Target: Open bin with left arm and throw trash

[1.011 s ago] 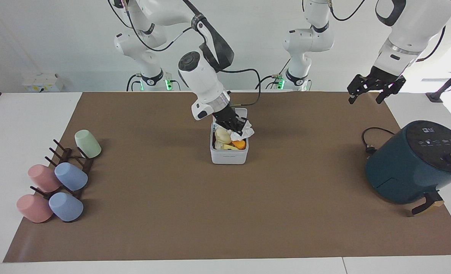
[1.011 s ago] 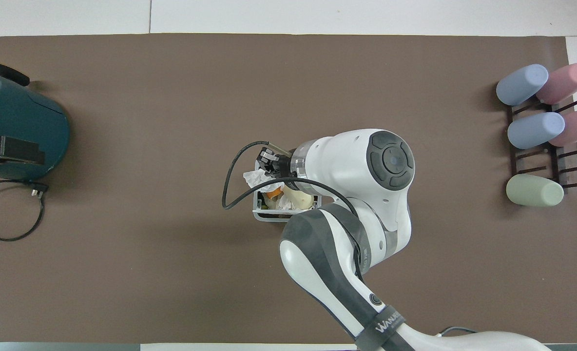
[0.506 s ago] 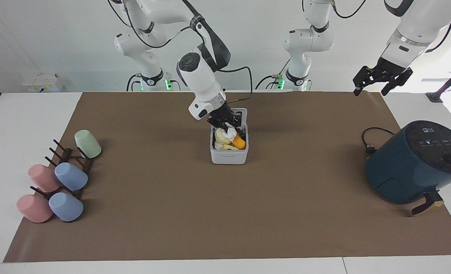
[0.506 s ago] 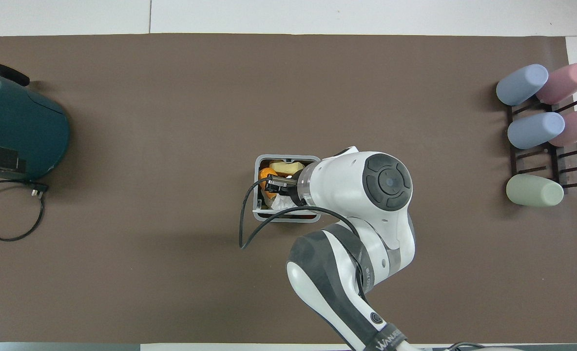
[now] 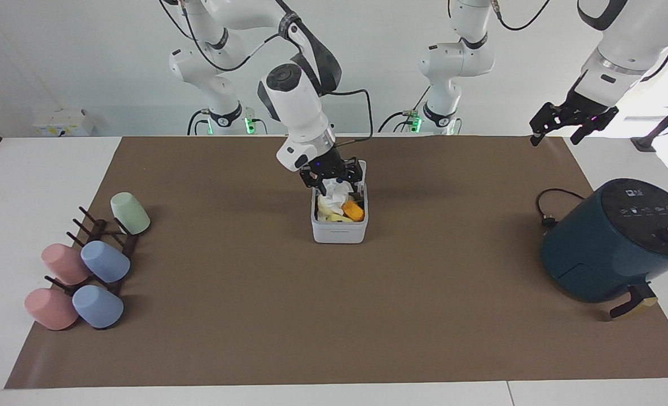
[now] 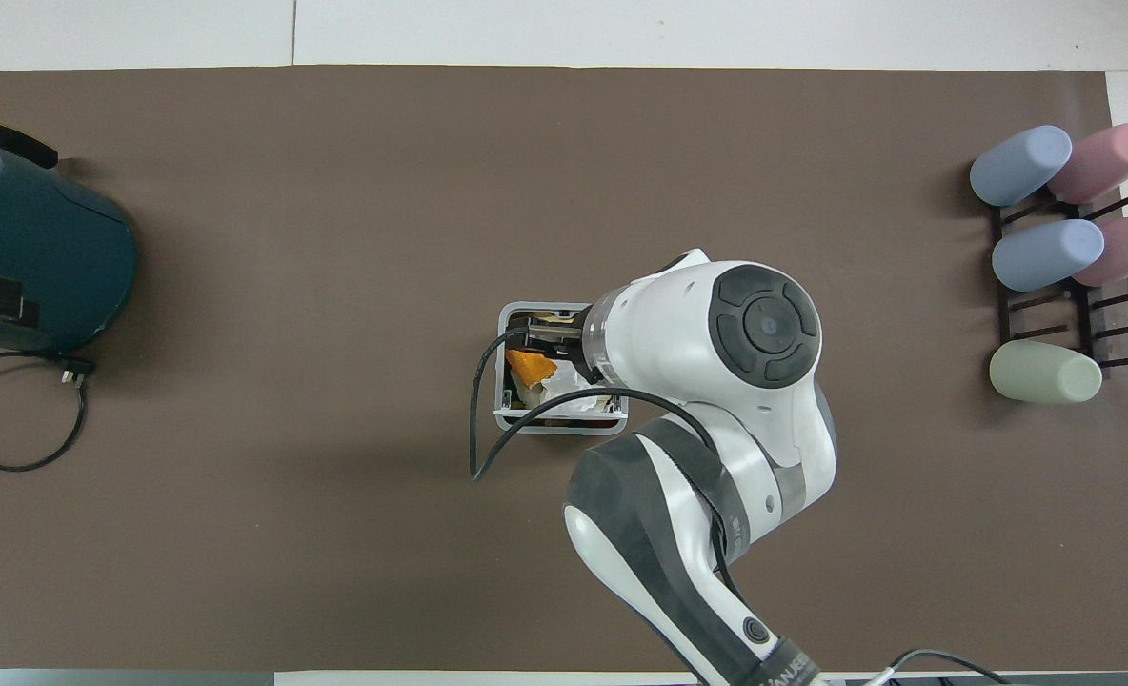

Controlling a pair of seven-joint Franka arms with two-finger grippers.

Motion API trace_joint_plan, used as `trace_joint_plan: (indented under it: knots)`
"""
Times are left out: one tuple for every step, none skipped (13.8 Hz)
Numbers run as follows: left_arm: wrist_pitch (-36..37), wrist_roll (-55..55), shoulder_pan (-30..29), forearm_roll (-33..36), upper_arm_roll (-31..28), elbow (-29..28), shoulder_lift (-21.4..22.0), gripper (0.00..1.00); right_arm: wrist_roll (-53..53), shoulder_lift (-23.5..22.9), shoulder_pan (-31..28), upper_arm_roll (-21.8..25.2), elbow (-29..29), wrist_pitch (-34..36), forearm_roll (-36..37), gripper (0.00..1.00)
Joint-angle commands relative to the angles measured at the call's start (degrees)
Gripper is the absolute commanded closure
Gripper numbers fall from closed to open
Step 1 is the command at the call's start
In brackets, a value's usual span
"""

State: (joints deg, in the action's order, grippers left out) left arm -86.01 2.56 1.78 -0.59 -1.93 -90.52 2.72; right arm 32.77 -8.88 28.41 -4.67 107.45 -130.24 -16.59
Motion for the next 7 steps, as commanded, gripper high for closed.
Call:
trace_joint_plan:
  knots:
    - [1.8, 1.0, -0.5, 0.1, 0.5, 2.6, -1.3, 0.0, -1.0, -1.3, -0.8, -0.3, -2.3, 1.0, 0.9, 0.0]
    - [1.8, 1.0, -0.2, 0.0, 0.5, 2.5, -1.2, 0.0, -1.0, -1.2, -0.9, -0.3, -2.9, 1.7, 0.9, 0.0]
    - [1.9, 1.0, -0.1, 0.0, 0.5, 2.3, -1.2, 0.0, -1.0, -1.1, -1.0, 0.0, -4.1, 4.3, 1.9, 0.0]
    - [2.1, 1.0, 0.0, 0.0, 0.5, 2.3, -1.2, 0.0, -1.2, -1.1, -1.3, 0.8, -7.1, 8.8, 6.8, 0.0]
    - [2.2, 1.0, 0.1, 0.0, 0.5, 2.2, -1.1, 0.0, -1.3, -1.1, -2.6, 0.8, -9.3, 13.0, 11.8, 0.0]
    - [2.2, 1.0, 0.1, 0.0, 0.5, 2.0, -1.0, 0.0, -1.5, -0.7, -3.7, 0.8, -10.3, 16.0, 14.6, 0.0]
    - [2.2, 1.0, 0.1, 0.0, 0.5, 2.0, -1.0, 0.0, -2.0, 0.4, -4.8, 1.0, -11.2, 18.2, 15.5, 0.0]
